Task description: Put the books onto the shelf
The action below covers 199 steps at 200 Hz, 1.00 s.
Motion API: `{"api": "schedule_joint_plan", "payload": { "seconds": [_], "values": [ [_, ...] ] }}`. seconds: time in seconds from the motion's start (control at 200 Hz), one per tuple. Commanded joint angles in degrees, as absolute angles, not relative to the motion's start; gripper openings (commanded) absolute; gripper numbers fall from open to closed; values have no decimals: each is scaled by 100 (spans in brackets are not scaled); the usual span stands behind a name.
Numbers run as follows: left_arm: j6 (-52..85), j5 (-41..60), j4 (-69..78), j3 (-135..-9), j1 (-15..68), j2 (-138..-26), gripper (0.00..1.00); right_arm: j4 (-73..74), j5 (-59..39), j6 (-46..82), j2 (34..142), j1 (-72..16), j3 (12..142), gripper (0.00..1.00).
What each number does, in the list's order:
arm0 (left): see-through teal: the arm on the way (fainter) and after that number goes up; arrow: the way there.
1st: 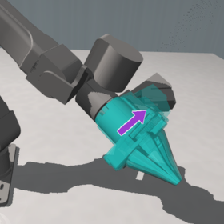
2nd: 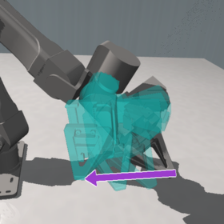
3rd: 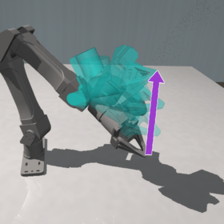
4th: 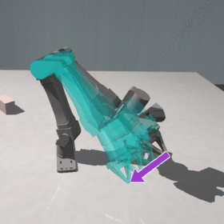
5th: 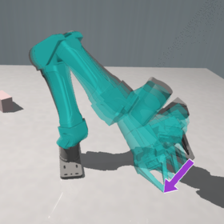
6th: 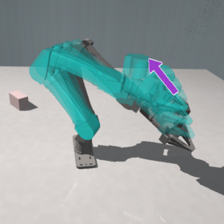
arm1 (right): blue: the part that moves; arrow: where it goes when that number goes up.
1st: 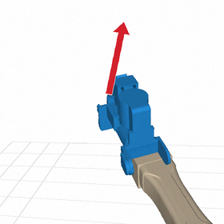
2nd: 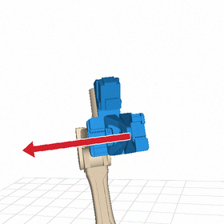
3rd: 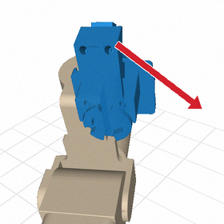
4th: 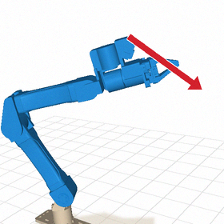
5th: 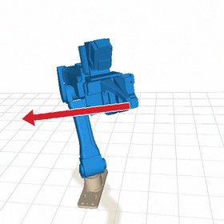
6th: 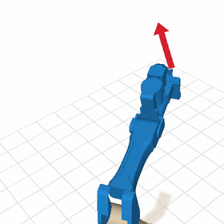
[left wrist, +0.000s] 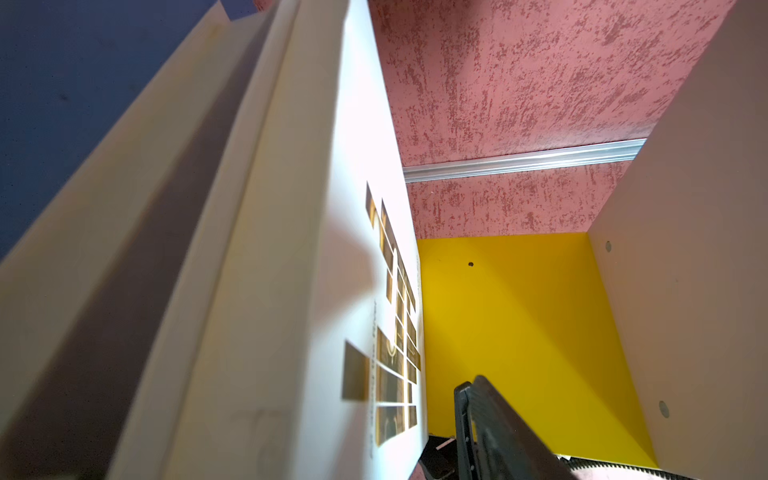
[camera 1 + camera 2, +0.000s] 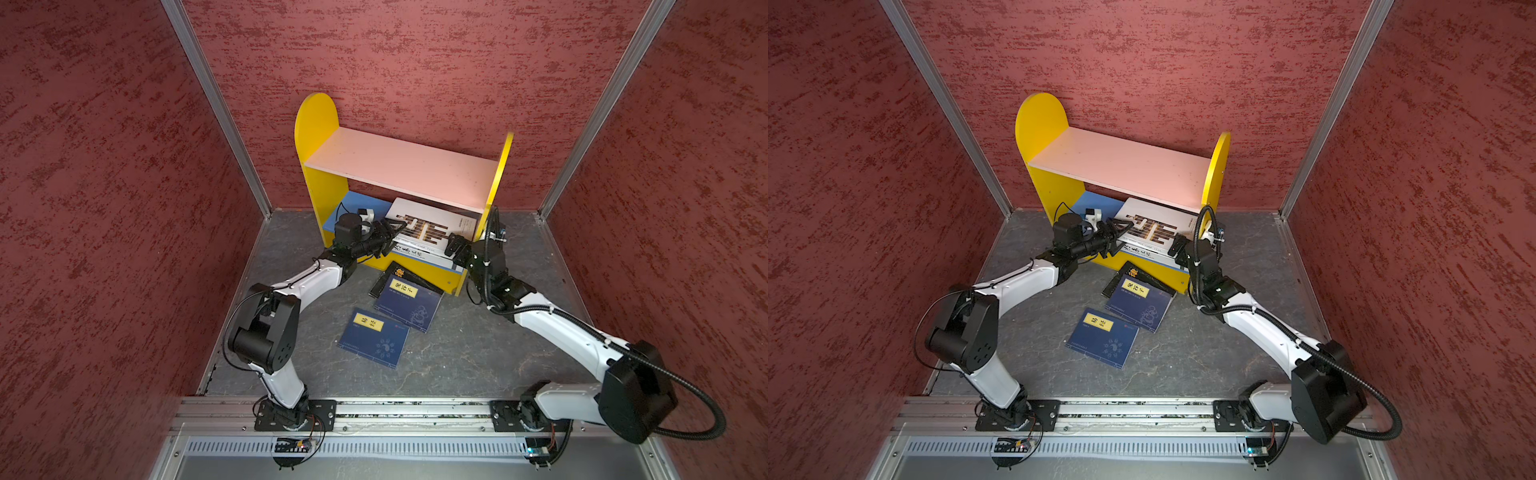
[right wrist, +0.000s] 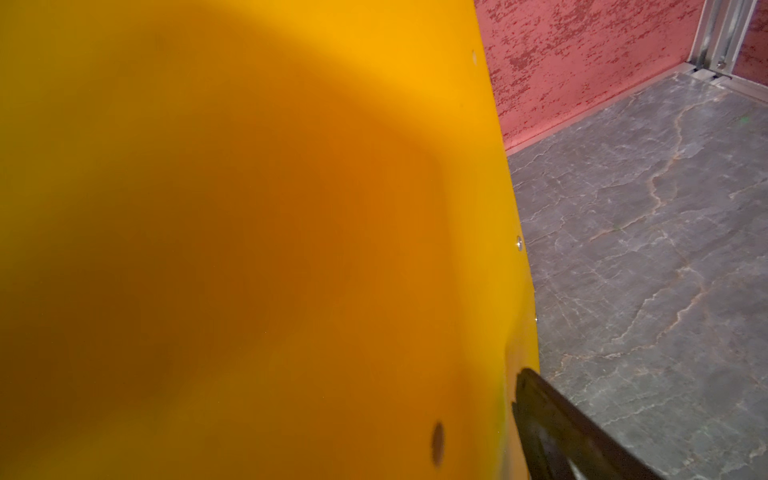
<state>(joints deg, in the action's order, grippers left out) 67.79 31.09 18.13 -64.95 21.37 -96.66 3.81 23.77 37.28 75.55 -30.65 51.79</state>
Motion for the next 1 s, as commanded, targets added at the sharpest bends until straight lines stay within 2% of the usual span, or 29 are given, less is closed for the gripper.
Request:
{"api": "schedule_joint_plan", "payload": {
  "seconds": [0.0,0.04,0.145,0.321,0.476,0.686,0.992],
  "values": [
    [6406,2838,1091,-6682,2073,-9364,84,318,2452,3734,7644,-3098,5164,99],
    [6364,2619,588,-6753,2072,-9295,100,303,2461,3735,7642,-3103,5160,99],
    [6205,1898,-591,-6902,2059,-9122,99,299,2409,3700,7638,-3098,5120,99],
    [5980,1530,-1144,-6886,1820,-8918,99,299,2338,3735,7620,-3103,5080,99],
    [5586,1735,-1373,-7068,1620,-8958,99,281,2312,3711,7629,-3103,5112,99],
    [4871,2496,-847,-7320,1590,-9206,99,257,2243,3632,7630,-3103,5148,99],
    [4505,2639,-670,-7632,1598,-9473,99,176,2149,3542,7539,-3103,5130,99]
  ]
}}
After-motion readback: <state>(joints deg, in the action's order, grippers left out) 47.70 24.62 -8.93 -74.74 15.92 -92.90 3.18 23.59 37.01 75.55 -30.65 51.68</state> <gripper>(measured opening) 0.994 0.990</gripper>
